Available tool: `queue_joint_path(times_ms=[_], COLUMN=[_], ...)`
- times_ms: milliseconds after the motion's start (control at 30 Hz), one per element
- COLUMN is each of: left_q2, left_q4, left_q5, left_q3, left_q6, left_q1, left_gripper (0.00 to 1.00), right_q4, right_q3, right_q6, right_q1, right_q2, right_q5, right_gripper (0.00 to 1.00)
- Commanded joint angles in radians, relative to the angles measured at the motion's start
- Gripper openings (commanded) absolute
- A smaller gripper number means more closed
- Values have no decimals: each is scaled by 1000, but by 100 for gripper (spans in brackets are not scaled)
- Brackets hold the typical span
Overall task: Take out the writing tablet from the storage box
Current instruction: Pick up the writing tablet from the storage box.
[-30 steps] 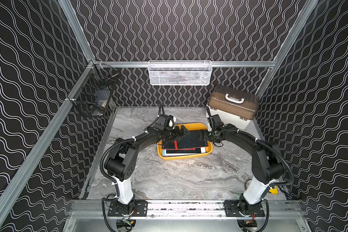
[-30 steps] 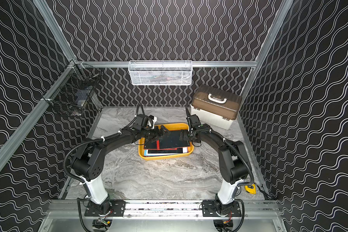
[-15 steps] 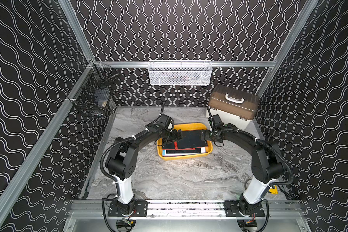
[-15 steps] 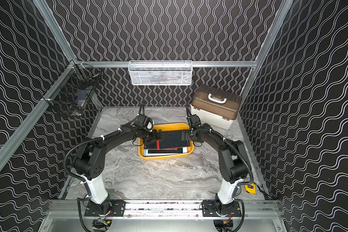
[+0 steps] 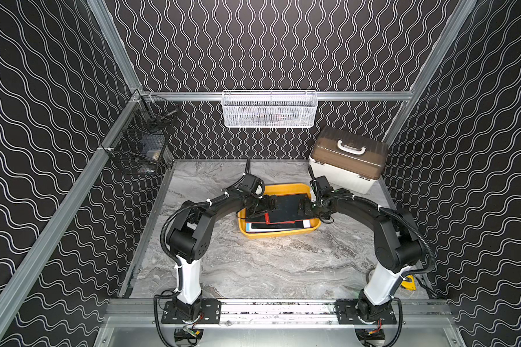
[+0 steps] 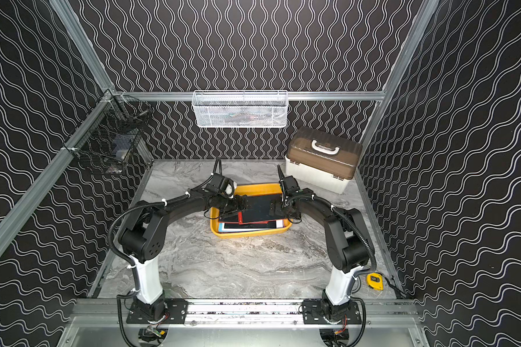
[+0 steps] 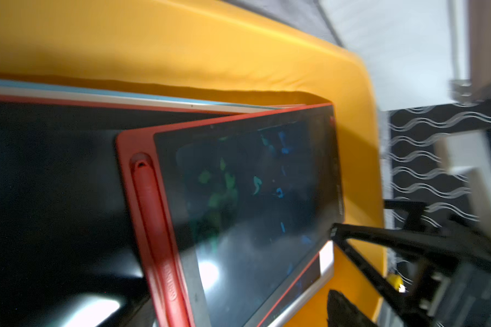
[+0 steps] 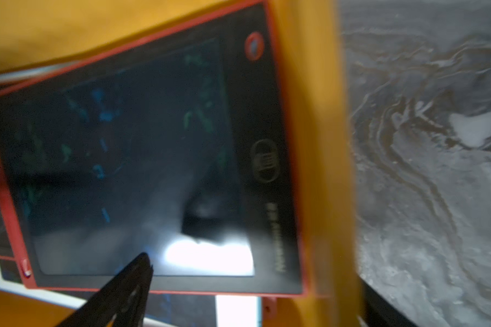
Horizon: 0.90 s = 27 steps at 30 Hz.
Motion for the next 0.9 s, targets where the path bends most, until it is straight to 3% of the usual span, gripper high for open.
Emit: queue_joint_path(times_ms=[0,233,467,867], left_q2=[-13,-99,-157,-129], left_q4=[49,181,80,-92], left_q5=[80,161,102,21], left_q3=[-30,-38,-13,11], left_q6=[-29,-70,-36,25], left_q1=[-5,-5,-5,-5], left_gripper=[99,99,95,66], right_q4=[31,27,8,-20], right_q3=[-7,-2,14,-4], right_q6=[16,14,-4,-27], right_q1=[2,3,0,-23], right_q2=[-17,-45,-109,-194], right_q5=[-42,-40,-1,45], right_gripper=[95,95,95,96])
